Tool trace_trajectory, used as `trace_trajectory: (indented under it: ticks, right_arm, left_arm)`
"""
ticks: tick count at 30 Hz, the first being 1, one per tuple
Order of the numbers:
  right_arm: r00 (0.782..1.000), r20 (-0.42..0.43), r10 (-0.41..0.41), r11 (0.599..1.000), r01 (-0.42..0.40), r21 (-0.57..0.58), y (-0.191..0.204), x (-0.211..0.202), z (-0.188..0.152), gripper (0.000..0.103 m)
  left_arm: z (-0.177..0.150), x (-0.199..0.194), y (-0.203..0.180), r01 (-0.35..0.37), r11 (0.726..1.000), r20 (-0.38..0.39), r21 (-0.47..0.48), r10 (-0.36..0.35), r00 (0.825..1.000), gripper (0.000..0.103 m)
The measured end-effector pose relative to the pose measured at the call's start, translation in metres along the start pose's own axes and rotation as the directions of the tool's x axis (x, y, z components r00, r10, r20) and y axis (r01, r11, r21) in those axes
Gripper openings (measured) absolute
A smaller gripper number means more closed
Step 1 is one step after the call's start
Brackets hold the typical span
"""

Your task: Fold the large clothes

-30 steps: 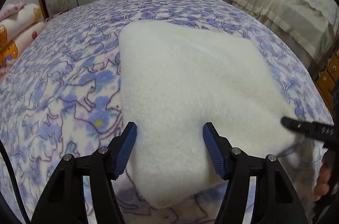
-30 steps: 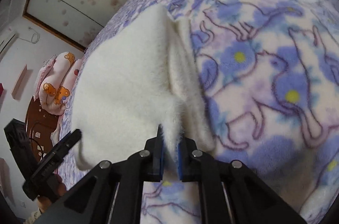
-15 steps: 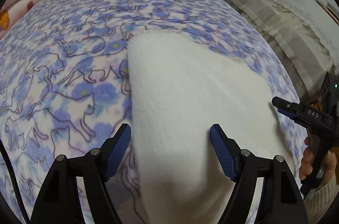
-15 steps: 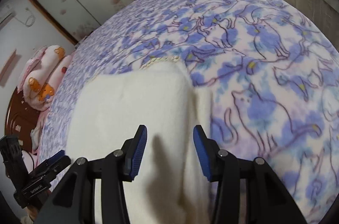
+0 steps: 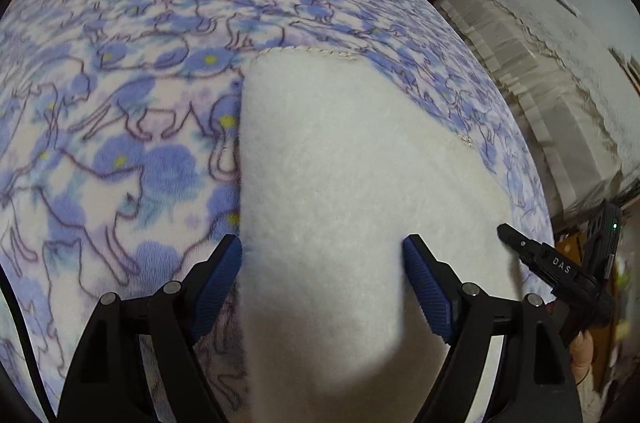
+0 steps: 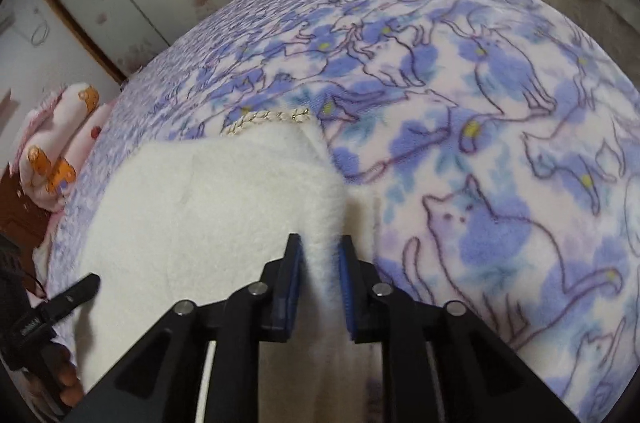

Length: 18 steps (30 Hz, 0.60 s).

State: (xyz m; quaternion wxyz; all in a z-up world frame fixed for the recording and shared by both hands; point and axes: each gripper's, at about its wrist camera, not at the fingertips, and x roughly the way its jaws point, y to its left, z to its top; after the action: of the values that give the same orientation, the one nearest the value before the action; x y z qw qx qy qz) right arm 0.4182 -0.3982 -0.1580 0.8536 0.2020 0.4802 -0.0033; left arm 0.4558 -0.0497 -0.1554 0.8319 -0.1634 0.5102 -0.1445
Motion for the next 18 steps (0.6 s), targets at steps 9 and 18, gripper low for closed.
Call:
trace_trajectory:
  ticks: [9, 18]
  right_arm:
    - [0.998, -0.002, -0.057, 0.995, 0.057, -0.087, 0.016, -0.053, -0.029, 0.041]
    - [0.989, -0.079, -0.128, 0.976, 0.111, -0.188, 0.036, -0.091, -0.082, 0.043]
  left_arm:
    - [-0.017, -0.033, -0.017, -0.095, 0.992, -0.013, 0.081, 0.097, 0.995, 0.081]
    - [-0.063, -0.079, -0.030, -0.168, 0.971, -0.040, 0.169, 0.177, 0.983, 0.081]
